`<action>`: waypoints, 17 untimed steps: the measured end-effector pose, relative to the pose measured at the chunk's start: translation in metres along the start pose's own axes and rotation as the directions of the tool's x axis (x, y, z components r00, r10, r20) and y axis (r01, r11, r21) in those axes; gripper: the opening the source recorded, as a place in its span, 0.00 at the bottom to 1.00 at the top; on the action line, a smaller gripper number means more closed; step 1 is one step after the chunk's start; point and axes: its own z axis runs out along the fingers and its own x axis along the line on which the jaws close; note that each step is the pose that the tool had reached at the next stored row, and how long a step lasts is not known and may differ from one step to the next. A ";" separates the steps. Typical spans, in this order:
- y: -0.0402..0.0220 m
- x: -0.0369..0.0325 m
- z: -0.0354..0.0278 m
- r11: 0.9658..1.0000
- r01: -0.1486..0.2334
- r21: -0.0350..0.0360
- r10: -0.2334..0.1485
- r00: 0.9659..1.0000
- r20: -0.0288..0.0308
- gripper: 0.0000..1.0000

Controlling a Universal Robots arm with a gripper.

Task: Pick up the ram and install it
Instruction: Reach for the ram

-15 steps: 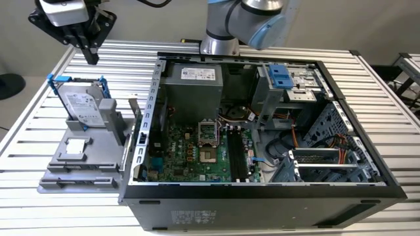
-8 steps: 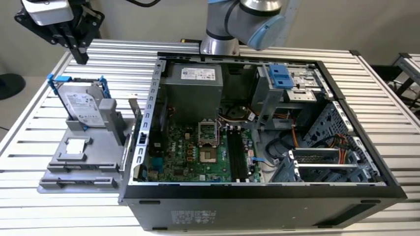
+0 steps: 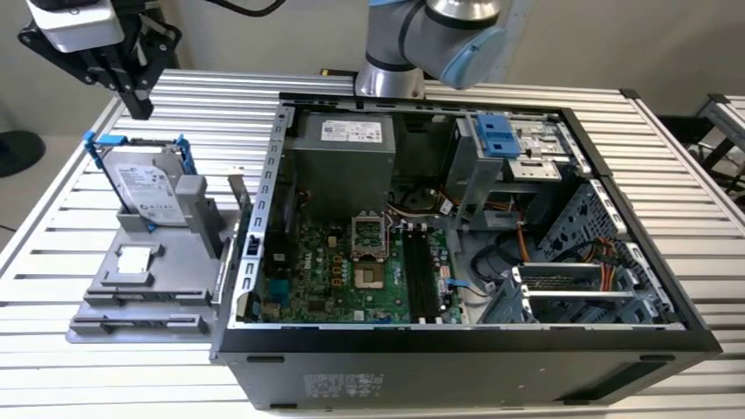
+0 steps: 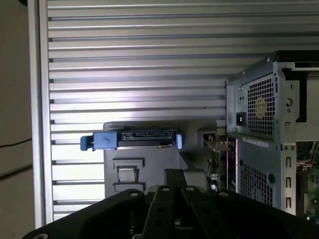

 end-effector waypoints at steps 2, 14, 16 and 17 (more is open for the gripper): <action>-0.0080 -0.0002 -0.0006 1.000 0.000 0.000 0.000 1.000 0.000 0.00; -0.0596 -0.0017 -0.0033 1.000 0.000 0.000 0.000 1.000 -0.001 0.00; -0.0680 -0.0019 -0.0036 1.000 0.000 0.000 0.000 1.000 -0.001 0.00; -0.0722 -0.0020 -0.0037 1.000 0.000 0.000 0.000 1.000 -0.002 0.00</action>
